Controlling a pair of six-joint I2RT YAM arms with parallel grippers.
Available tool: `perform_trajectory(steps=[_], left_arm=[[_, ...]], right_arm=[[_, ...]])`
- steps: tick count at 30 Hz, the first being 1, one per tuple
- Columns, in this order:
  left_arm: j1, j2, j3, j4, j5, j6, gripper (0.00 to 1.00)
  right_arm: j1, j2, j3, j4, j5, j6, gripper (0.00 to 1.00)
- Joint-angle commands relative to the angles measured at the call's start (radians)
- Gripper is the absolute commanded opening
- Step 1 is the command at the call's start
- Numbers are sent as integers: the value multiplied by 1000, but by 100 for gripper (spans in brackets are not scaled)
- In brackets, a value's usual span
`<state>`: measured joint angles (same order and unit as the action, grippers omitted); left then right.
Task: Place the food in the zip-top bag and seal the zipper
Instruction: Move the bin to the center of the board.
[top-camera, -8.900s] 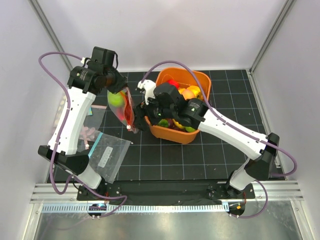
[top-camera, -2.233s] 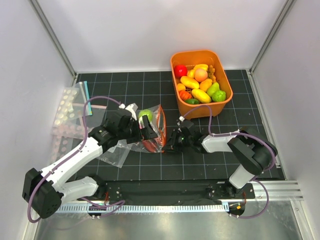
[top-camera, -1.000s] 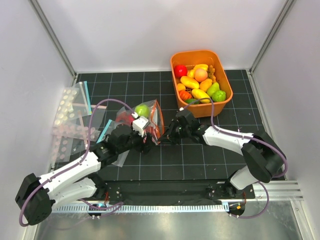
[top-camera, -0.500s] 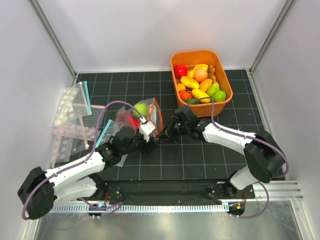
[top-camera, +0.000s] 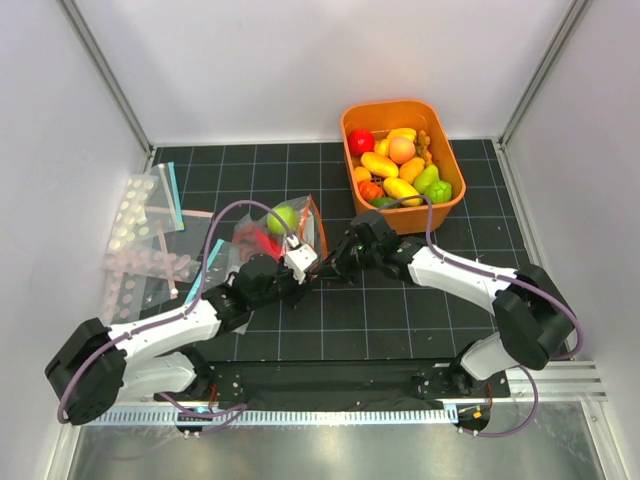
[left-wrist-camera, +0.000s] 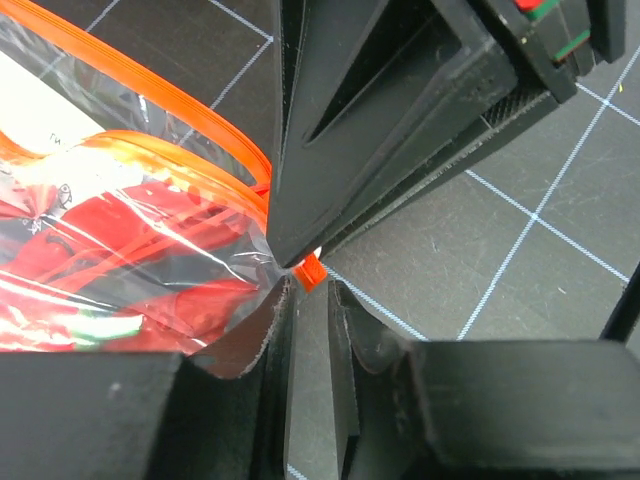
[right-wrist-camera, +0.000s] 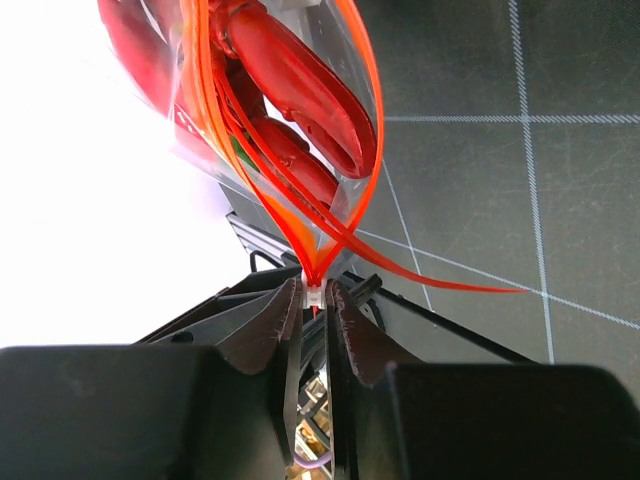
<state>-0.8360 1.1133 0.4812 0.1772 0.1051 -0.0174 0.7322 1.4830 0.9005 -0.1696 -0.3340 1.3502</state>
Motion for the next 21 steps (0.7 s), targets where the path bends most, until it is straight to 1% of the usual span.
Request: perform_trajectory(steps=[1, 2, 5, 6, 7, 9, 13, 21], left_arm=[[-8, 19, 11, 76, -15, 13, 21], [-8, 19, 13, 79, -15, 13, 21], [-8, 36, 16, 77, -36, 13, 15], [-9, 37, 19, 77, -42, 13, 12], [-8, 43, 20, 79, -47, 13, 7], [-8, 45, 23, 81, -53, 13, 0], [-9, 30, 31, 76, -36, 13, 0], [-35, -69, 8, 28, -8, -12, 0]], right_arm=[[7, -47, 28, 16, -13, 27, 1], [7, -46, 28, 15, -11, 27, 1], [7, -46, 25, 15, -11, 30, 1], [9, -46, 25, 12, -13, 27, 1], [7, -47, 25, 10, -11, 26, 1], [7, -49, 25, 2, -8, 21, 1], [7, -50, 21, -8, 0, 10, 1], [1, -27, 51, -47, 26, -34, 1]])
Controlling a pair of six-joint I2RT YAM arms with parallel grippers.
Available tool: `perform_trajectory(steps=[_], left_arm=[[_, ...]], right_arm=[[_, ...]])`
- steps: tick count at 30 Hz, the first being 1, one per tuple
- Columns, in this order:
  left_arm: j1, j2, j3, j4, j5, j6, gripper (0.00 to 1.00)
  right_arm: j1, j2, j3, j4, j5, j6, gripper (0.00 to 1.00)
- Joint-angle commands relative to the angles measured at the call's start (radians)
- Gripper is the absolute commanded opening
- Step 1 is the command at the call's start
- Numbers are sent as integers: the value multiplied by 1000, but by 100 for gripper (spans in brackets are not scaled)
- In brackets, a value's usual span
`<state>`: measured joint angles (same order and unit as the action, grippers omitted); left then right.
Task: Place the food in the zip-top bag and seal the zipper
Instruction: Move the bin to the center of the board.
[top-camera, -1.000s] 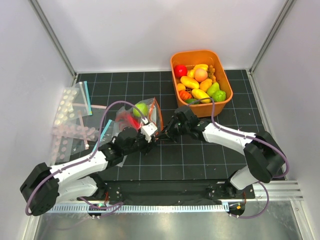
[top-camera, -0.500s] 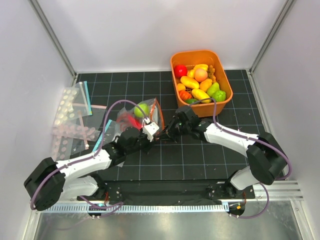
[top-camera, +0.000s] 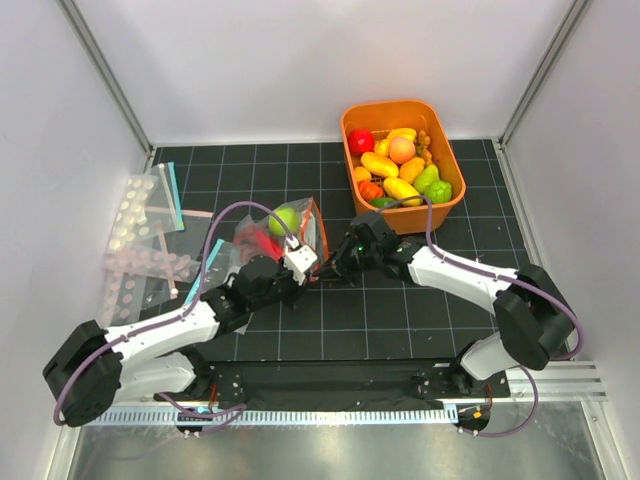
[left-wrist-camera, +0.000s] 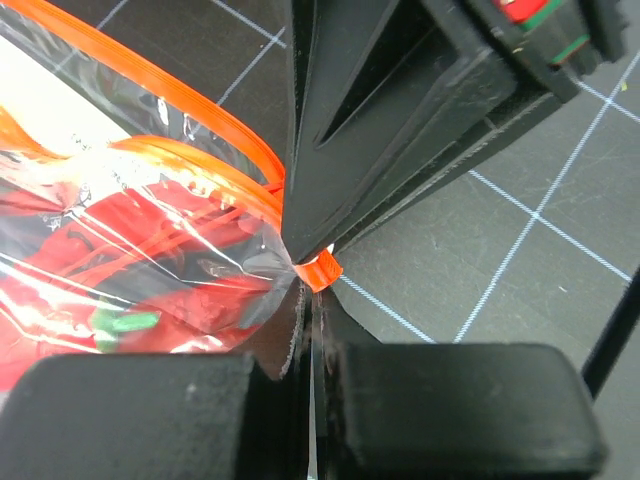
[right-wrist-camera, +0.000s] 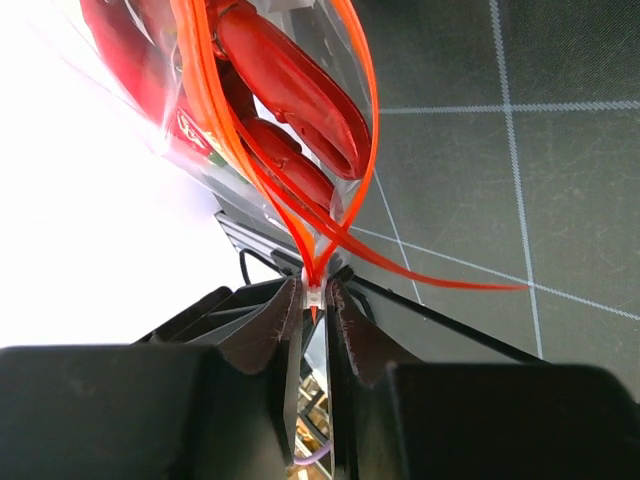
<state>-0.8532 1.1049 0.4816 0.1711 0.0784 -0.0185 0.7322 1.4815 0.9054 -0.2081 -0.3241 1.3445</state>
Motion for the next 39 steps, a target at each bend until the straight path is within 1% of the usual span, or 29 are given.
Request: perform_trajectory(steps=[1, 5, 12, 15, 16, 17, 18, 20, 22, 24, 26, 33, 39], left_arm=[[-21, -69, 3, 30, 23, -12, 0], [-37, -109, -11, 10, 35, -24, 0], [-58, -146, -26, -16, 47, -34, 0], [-64, -137, -21, -31, 9, -38, 1], [-64, -126, -18, -39, -6, -41, 7], [-69, -123, -17, -42, -38, -38, 27], [-70, -120, -17, -41, -52, -35, 36], [-72, -111, -17, -21, -69, -14, 50], [-73, -94, -18, 5, -107, 9, 58], [-73, -77, -11, 24, -121, 14, 60], [-73, -44, 3, 47, -129, 55, 61], [-73, 62, 48, 103, -158, 106, 59], [-72, 99, 74, 156, -169, 111, 60]], right_arm=[[-2, -24, 50, -11, 20, -36, 1], [-14, -13, 70, -39, 36, -70, 1], [-22, -1, 69, -31, 45, -74, 1], [-22, 5, 75, -30, 39, -74, 1], [-22, 3, 76, -31, 34, -70, 1], [-22, -3, 73, -28, 28, -64, 1], [-22, -10, 73, -28, 25, -56, 1], [-20, -29, 73, -39, 19, -41, 1], [-22, -44, 76, -60, 14, -25, 1], [-22, -59, 79, -73, 4, -16, 1], [-20, -62, 81, -82, -6, -4, 1], [-19, -81, 93, -112, -21, 4, 1], [-19, -90, 78, -123, -29, 1, 1]])
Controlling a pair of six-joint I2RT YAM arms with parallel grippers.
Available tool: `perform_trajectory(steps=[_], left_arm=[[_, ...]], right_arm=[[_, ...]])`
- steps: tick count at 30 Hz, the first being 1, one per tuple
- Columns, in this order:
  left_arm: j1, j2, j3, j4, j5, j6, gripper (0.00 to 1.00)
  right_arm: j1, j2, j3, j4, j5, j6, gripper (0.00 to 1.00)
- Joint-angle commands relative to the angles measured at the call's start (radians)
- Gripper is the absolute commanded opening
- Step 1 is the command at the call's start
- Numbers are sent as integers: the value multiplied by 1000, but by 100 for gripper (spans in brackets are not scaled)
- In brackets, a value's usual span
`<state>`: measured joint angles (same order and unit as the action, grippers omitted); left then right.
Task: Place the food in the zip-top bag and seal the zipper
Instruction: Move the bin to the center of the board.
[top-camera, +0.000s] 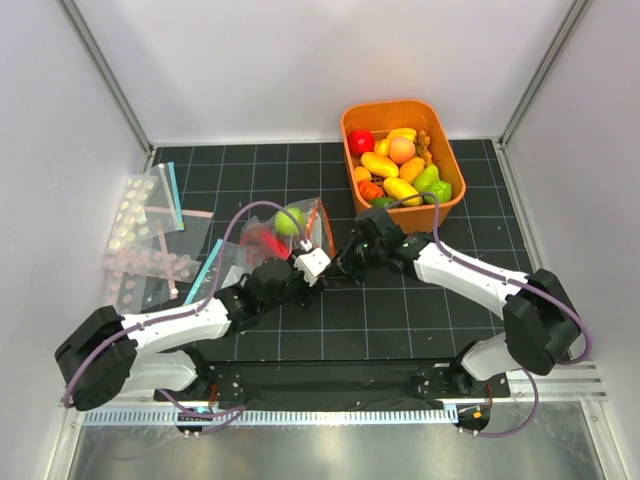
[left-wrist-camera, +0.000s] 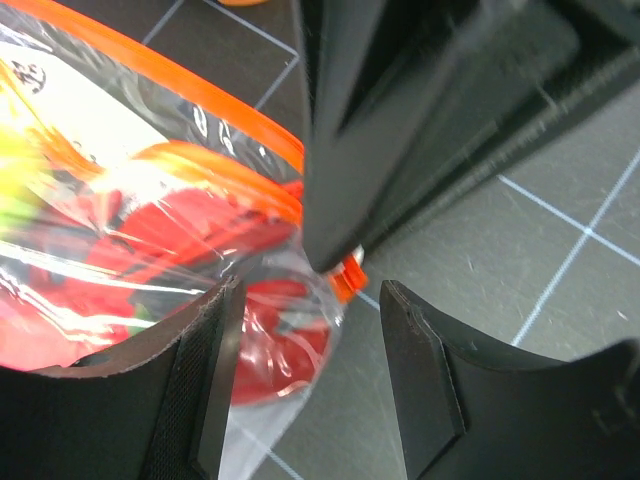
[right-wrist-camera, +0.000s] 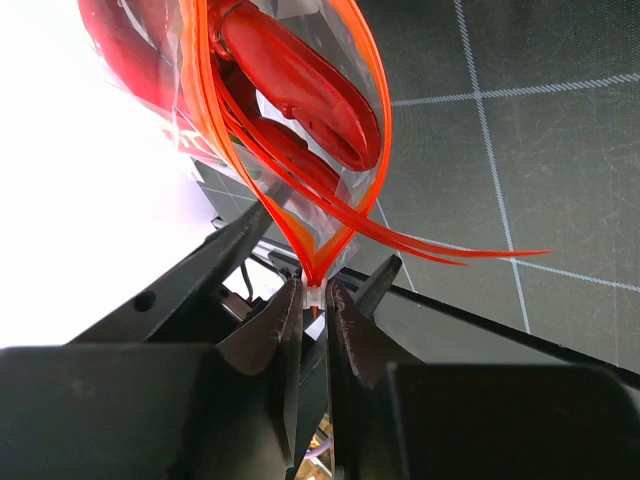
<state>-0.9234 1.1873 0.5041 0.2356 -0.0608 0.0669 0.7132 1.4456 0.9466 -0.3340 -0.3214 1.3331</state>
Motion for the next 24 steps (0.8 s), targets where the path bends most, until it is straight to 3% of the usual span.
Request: perform_trajectory(steps=[1, 4, 5, 6, 7, 8, 24], left_arm=[[-2, 26, 56, 93, -37, 22, 60], [-2, 38, 74, 114, -54, 24, 55], [-2, 53, 88, 117, -60, 24, 32], [-3, 64, 93, 119, -68, 24, 15], [-2, 73, 99, 120, -70, 22, 3], [-3, 83, 102, 126, -63, 19, 0], [-5, -58, 25, 93, 121, -53, 0]], right_arm=[[0, -54, 34, 3, -33, 14, 1], [2, -56, 34, 4, -38, 17, 1], [2, -57, 35, 4, -39, 18, 1], [2, -57, 37, 4, -41, 18, 1], [2, -56, 37, 4, -41, 18, 1], [2, -56, 37, 7, -39, 15, 1], [-107, 48, 78, -26, -44, -41, 1]])
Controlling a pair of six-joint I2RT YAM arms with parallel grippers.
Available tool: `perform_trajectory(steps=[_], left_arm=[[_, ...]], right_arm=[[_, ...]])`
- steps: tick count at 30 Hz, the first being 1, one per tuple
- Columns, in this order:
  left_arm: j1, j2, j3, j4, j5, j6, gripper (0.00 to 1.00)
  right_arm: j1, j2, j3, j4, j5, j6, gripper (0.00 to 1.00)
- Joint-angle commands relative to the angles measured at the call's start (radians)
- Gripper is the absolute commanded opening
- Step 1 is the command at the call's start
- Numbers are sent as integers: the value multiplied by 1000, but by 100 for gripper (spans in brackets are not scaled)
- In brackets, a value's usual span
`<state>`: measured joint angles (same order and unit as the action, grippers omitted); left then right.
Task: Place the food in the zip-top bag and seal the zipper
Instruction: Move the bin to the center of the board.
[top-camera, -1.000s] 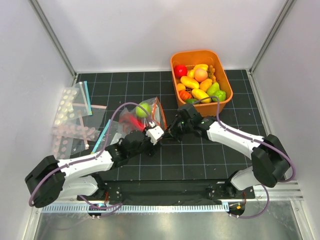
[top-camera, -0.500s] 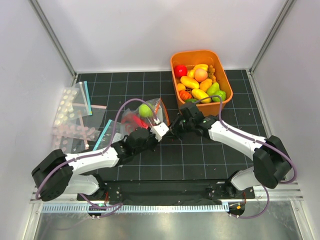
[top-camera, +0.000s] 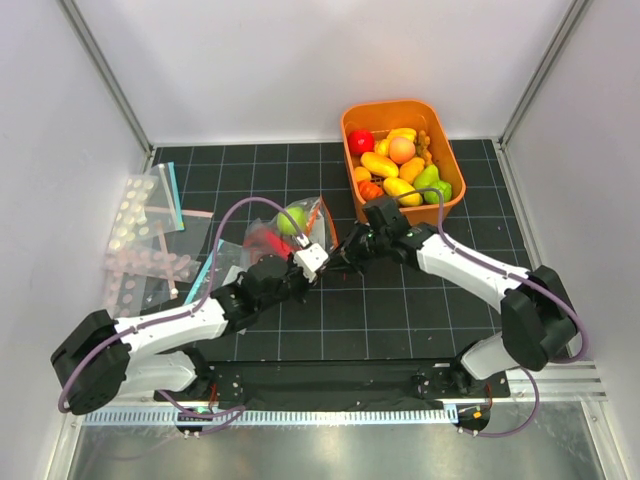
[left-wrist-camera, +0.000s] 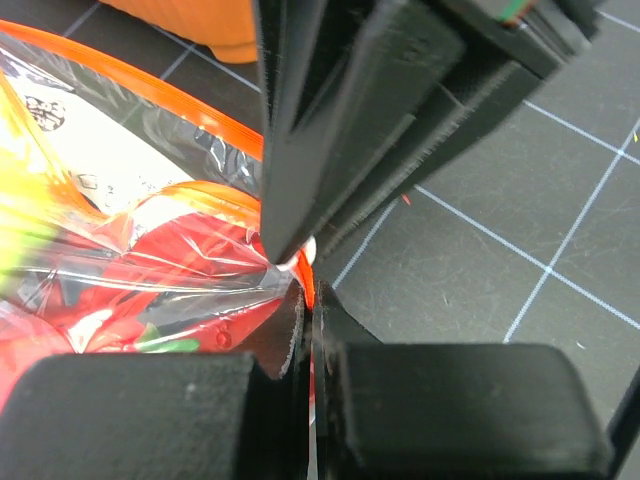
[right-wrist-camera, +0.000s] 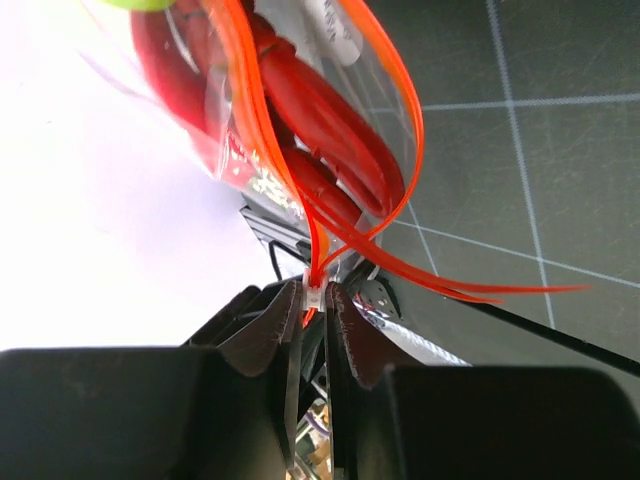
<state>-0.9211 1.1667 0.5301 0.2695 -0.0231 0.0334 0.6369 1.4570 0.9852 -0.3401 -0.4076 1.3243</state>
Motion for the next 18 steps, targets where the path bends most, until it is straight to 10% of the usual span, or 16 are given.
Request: perform_trajectory(steps=[1, 18], left_arm=[[-9, -36, -2, 57, 86, -21, 0], [-61, -67, 59, -72, 46, -6, 2]], right_arm=[[-31, 45, 49, -25, 43, -40, 1], [-52, 65, 156, -137, 139, -111, 1]])
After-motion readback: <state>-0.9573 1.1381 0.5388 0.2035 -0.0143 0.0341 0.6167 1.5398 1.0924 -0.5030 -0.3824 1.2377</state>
